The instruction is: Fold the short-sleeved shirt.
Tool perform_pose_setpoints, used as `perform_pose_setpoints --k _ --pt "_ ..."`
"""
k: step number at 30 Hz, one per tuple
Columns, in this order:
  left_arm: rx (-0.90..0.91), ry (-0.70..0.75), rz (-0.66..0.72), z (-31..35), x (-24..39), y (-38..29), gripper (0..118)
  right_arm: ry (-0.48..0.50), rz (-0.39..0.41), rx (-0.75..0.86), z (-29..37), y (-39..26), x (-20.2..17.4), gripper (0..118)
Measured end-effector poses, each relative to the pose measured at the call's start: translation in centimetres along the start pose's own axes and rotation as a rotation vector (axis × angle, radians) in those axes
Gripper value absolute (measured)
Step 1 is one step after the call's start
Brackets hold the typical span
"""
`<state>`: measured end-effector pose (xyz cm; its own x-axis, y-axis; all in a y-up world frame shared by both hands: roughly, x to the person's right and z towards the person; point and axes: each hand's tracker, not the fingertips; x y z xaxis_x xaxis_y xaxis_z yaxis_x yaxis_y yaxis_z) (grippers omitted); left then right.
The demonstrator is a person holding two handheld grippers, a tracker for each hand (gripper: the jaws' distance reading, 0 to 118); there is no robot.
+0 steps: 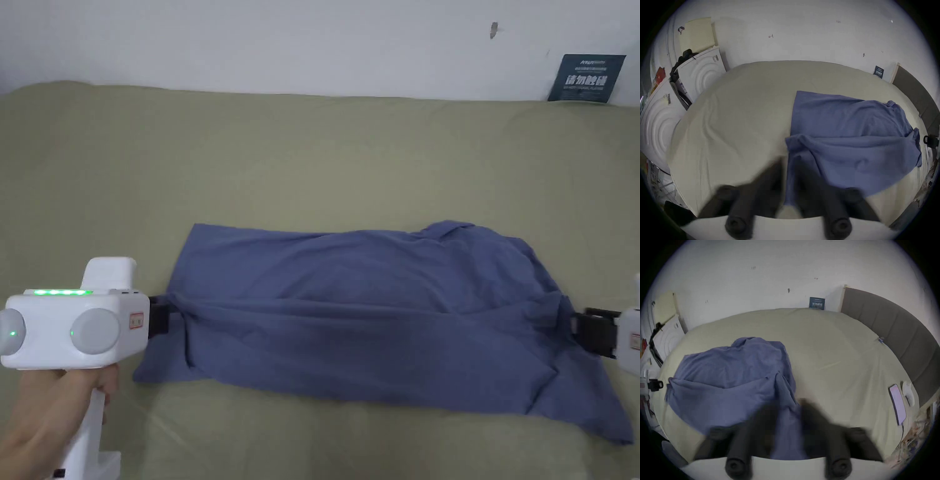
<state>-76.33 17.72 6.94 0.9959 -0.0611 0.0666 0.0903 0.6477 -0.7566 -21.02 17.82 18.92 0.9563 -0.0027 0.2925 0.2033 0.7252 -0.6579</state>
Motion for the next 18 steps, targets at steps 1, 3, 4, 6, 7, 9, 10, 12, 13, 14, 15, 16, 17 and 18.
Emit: perform_pose_setpoints --k 1,3,4,6,7,9,10,12,13,14,15,16,17,18 --pt "-0.003 -0.003 0.000 0.4 -0.1 -0.4 0 0.001 -0.008 0.001 0.8 -0.7 0.2 8" --pt "-0.076 -0.080 0.004 0.1 -0.5 -1.4 0 0.000 -0.015 -0.004 2.0 -1.5 0.5 8" --pt "-0.095 -0.098 0.021 0.1 -0.5 -1.8 0 0.018 0.005 -0.025 2.4 -2.0 0.5 8" --pt "-0.121 -0.079 -0.005 -0.4 0.2 -2.7 65 0.009 0.028 -0.030 3.1 -3.1 0.2 8" --pt "-0.138 -0.059 -0.020 -0.9 0.6 -3.0 112 0.004 0.038 -0.041 2.8 -3.8 0.2 8" --pt "-0.156 -0.027 -0.035 -2.4 1.0 -3.7 105 0.020 0.024 -0.058 2.9 -4.6 0.2 8" --pt "-0.119 -0.012 -0.039 -1.5 1.3 -2.5 104 0.019 0.016 -0.064 2.9 -5.0 0.2 8" --pt "-0.139 0.001 -0.056 -2.0 1.7 -1.4 102 0.020 0.007 -0.079 2.5 -5.4 0.4 8" --pt "-0.141 0.001 -0.065 -2.1 1.9 -0.8 94 0.026 0.014 -0.098 2.2 -5.6 0.4 8" --pt "-0.136 0.009 -0.074 -3.2 2.2 -3.5 73 0.022 0.018 -0.103 2.0 -5.7 0.3 10" --pt "-0.131 0.008 -0.070 -3.4 2.2 -4.2 49 0.023 0.021 -0.118 1.3 -5.9 0.5 18" --pt "-0.126 -0.051 -0.024 -3.0 2.2 -4.3 18 0.024 0.030 -0.120 0.9 -5.9 0.7 41" --pt "-0.102 -0.084 0.011 -2.4 2.2 -4.3 5 0.026 0.033 -0.119 0.7 -5.8 0.7 83" --pt "-0.092 -0.058 -0.015 -2.2 2.4 -4.1 5 0.041 0.035 -0.122 0.3 -5.6 0.7 115"
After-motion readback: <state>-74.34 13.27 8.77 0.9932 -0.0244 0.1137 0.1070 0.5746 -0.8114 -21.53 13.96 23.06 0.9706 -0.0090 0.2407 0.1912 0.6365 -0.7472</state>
